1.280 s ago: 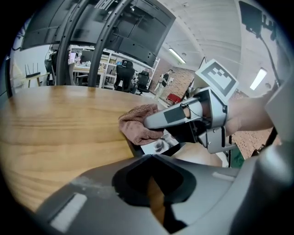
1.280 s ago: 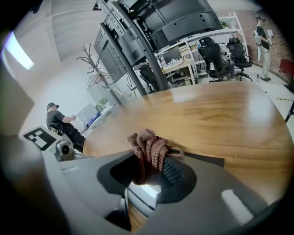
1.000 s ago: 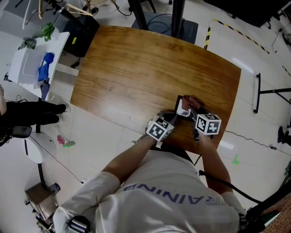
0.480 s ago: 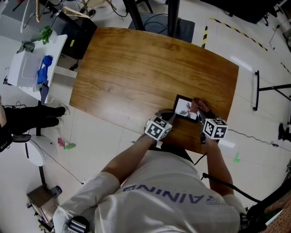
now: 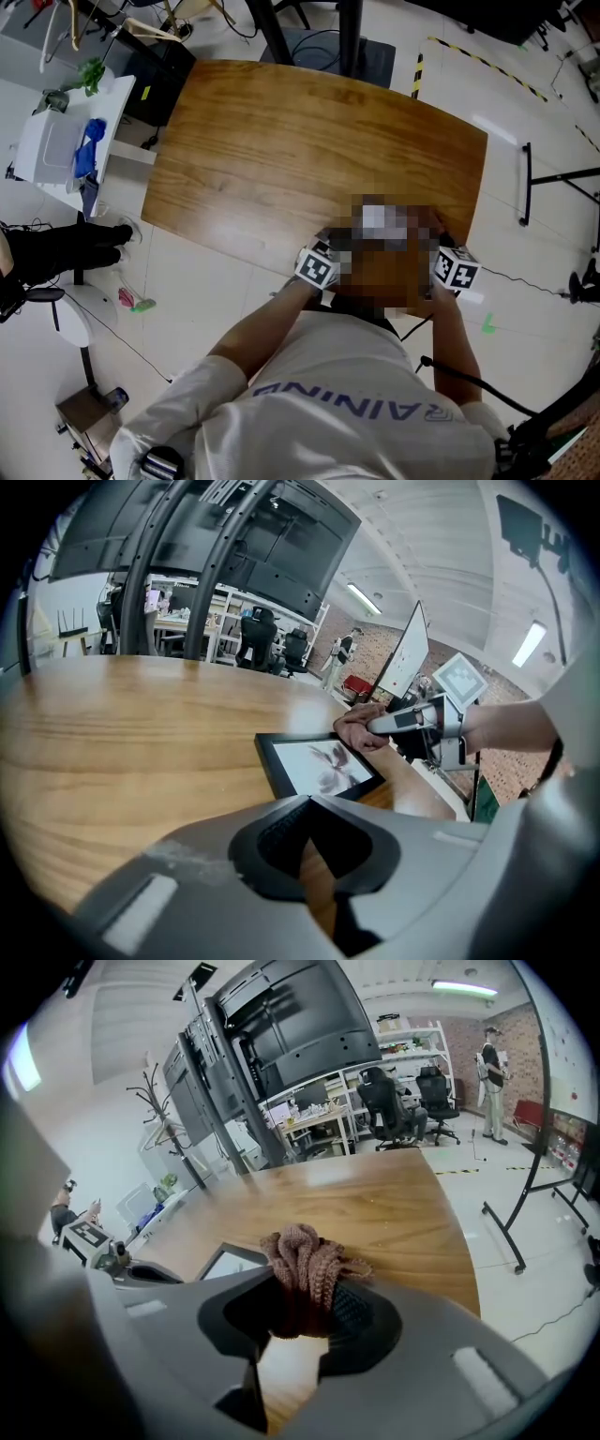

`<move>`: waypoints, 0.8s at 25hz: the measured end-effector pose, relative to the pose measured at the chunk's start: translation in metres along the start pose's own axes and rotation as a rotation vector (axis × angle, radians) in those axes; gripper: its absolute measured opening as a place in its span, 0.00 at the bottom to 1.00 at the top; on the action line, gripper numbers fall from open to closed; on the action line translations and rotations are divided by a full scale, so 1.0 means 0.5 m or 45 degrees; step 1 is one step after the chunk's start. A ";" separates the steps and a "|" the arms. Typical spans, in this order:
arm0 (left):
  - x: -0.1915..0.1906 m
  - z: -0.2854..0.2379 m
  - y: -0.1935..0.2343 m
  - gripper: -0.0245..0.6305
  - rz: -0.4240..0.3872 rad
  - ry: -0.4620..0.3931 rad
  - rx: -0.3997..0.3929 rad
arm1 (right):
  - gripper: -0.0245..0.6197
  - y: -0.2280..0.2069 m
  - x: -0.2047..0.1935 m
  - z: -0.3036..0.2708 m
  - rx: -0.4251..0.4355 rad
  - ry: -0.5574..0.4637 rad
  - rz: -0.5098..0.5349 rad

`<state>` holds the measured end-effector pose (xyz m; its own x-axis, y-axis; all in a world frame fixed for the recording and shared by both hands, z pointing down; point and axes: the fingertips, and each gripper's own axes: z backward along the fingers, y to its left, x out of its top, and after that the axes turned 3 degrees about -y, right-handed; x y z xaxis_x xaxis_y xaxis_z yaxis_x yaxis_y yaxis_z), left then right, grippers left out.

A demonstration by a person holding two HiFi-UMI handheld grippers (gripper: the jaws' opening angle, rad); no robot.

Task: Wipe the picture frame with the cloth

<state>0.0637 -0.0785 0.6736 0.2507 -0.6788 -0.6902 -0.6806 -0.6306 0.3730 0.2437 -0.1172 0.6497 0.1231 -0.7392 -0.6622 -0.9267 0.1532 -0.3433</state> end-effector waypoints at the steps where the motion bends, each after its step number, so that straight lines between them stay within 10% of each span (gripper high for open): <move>1: 0.001 0.000 0.000 0.05 0.000 -0.001 -0.001 | 0.23 -0.003 -0.002 0.003 -0.003 0.000 -0.003; 10: 0.000 0.000 0.001 0.05 0.008 0.001 -0.004 | 0.23 0.103 0.051 0.020 0.189 -0.123 -0.090; 20: 0.004 -0.001 -0.001 0.05 0.023 -0.006 -0.012 | 0.23 0.301 -0.006 -0.115 0.351 0.067 -0.055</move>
<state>0.0652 -0.0797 0.6725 0.2352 -0.6883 -0.6862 -0.6784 -0.6218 0.3912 0.0833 -0.1296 0.6384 0.1347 -0.7809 -0.6100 -0.7885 0.2884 -0.5432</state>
